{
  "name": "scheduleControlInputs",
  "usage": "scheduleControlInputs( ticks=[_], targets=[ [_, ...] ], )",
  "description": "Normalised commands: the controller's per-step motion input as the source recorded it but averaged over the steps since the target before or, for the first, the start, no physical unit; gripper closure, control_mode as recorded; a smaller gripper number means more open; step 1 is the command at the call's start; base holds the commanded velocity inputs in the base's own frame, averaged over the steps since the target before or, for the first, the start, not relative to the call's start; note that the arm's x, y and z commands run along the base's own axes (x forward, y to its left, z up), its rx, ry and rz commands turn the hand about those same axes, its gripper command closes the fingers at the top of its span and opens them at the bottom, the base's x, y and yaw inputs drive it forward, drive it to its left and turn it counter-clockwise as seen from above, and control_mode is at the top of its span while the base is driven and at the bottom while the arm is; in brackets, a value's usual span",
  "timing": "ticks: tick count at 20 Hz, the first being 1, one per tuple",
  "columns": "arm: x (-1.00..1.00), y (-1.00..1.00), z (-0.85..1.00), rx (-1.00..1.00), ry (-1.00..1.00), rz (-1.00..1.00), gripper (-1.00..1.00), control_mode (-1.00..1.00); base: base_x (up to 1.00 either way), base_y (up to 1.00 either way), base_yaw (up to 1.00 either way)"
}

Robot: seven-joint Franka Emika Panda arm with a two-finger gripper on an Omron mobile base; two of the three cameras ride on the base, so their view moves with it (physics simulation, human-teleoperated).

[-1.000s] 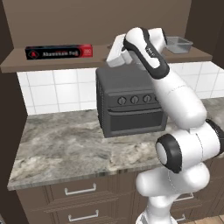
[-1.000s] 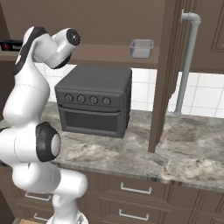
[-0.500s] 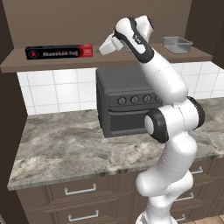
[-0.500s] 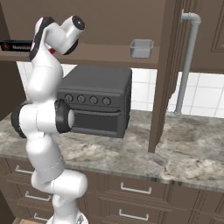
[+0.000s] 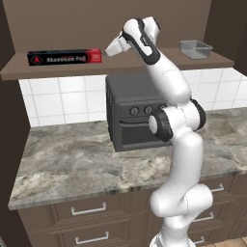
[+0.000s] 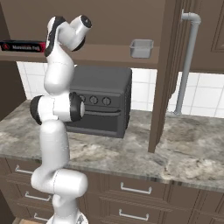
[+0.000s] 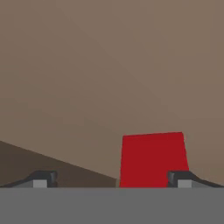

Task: Retrieve the tupperware and aluminum foil from the cabinet and place them on the dining counter near the plate with shrimp and steak to prepare for storing leftovers.

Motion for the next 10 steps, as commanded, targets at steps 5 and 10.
scheduleControlInputs(
  ticks=[5, 10],
  targets=[
    [0.38, 0.26, -0.29, 0.00, 0.00, 0.12, -1.00, -1.00, 0.00, 0.00, 0.00],
    [0.09, 0.33, -0.03, 0.00, 0.00, 0.08, -1.00, -1.00, 0.00, 0.00, 0.00]
  ],
)
